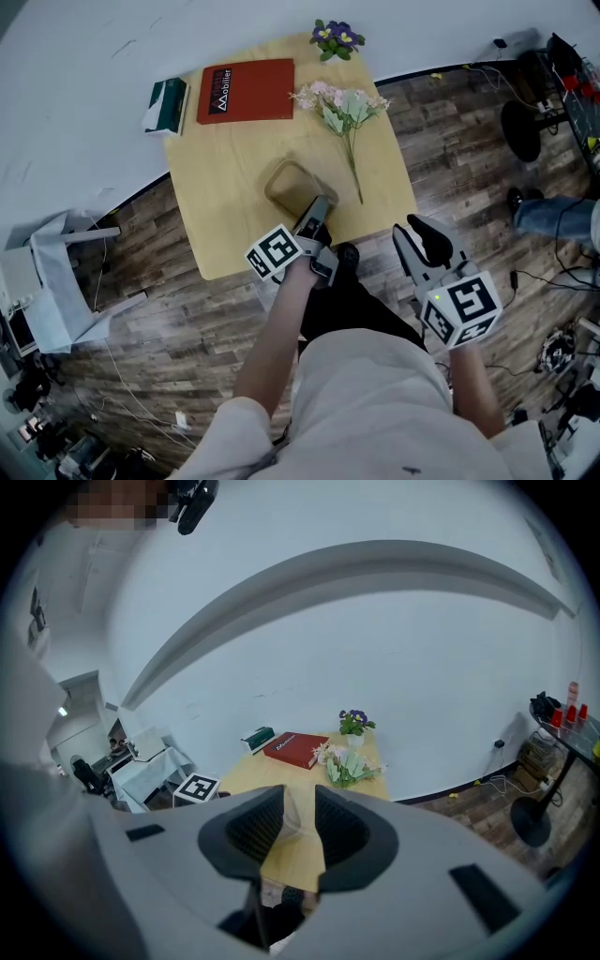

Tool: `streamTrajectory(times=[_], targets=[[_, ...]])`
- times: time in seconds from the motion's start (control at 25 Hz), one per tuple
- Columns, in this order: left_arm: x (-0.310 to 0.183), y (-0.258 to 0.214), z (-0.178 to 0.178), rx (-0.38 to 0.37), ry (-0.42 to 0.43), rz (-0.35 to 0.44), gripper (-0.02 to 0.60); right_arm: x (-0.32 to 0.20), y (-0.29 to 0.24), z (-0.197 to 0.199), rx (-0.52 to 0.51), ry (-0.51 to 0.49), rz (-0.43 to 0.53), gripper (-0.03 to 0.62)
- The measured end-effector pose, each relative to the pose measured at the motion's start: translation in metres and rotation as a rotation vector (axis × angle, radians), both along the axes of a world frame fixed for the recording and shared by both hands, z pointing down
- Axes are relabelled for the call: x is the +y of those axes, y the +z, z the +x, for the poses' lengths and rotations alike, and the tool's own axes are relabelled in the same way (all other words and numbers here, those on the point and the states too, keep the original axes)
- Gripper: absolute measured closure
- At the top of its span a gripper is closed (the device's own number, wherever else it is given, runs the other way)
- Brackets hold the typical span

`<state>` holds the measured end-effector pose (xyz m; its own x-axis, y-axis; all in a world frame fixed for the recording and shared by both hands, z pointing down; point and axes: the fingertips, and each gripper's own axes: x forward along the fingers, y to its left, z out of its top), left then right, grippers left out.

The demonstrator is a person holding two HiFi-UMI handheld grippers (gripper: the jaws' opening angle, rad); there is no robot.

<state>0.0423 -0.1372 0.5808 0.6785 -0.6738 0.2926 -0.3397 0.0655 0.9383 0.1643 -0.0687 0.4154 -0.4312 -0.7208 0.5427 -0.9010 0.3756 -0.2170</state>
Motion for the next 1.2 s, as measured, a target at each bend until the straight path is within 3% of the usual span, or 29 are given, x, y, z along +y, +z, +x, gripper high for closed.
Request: streamTrajectory(times=[0.44, 0.72, 0.88, 1.12, 1.2], targets=[[0.0, -0.034, 0.017, 0.076, 0.009, 0.119, 0.562, 0.012, -0.009, 0.012, -0.002, 0.003, 0.026, 0.485], [-0.003, -0.051, 0.027, 0.081, 0.033, 0.173, 0.574, 0.014, -0.014, 0.02, -0.011, 0.009, 0.046, 0.485], [0.002, -0.055, 0.028, 0.04, 0.045, 0.171, 0.575, 0.016, -0.018, 0.026, -0.017, 0.015, 0.059, 0.486], [0.003, -0.085, 0.038, 0.155, 0.028, 0.199, 0.575, 0.014, -0.027, 0.025, -0.031, 0.003, 0.089, 0.487], [0.004, -0.094, 0.036, 0.155, 0.024, 0.224, 0.576, 0.013, -0.031, 0.023, -0.037, -0.007, 0.095, 0.487]])
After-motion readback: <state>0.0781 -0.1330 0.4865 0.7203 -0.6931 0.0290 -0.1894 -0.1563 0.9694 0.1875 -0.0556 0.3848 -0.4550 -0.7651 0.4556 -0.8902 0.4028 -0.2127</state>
